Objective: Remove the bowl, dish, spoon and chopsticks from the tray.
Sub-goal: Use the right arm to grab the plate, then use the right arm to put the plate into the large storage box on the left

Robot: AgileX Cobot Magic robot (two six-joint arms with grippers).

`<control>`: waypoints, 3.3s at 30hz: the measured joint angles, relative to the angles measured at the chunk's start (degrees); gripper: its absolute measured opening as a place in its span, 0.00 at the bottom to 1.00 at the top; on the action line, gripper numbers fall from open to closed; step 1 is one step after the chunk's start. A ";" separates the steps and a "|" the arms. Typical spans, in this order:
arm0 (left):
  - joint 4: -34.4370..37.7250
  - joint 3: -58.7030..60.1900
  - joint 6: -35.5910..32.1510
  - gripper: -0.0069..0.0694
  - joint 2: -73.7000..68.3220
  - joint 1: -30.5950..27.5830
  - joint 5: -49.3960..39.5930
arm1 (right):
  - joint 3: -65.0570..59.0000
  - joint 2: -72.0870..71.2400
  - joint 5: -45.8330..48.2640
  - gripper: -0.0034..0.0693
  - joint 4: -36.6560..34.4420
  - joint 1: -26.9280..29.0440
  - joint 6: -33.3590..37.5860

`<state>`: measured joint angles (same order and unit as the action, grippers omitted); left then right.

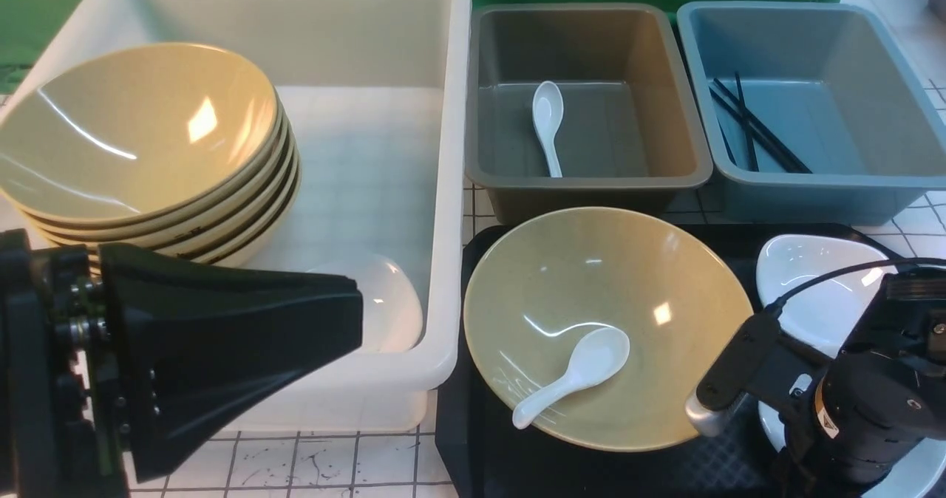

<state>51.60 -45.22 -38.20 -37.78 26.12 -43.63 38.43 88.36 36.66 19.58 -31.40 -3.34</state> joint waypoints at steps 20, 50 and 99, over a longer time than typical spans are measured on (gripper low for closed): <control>-14.08 -2.11 11.38 0.09 0.64 0.00 2.86 | 22.45 -22.59 30.44 0.11 -10.72 -1.67 3.93; -51.02 -6.98 48.38 0.09 14.36 0.00 -13.19 | 83.59 32.55 26.54 0.12 -16.17 -23.42 48.52; -49.68 -6.98 48.27 0.09 14.36 0.00 -13.05 | 83.81 39.30 22.32 0.14 -24.08 -18.26 63.46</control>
<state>1.92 -52.20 10.07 -23.42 26.12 -56.68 122.25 127.66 58.98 -4.50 -49.66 60.12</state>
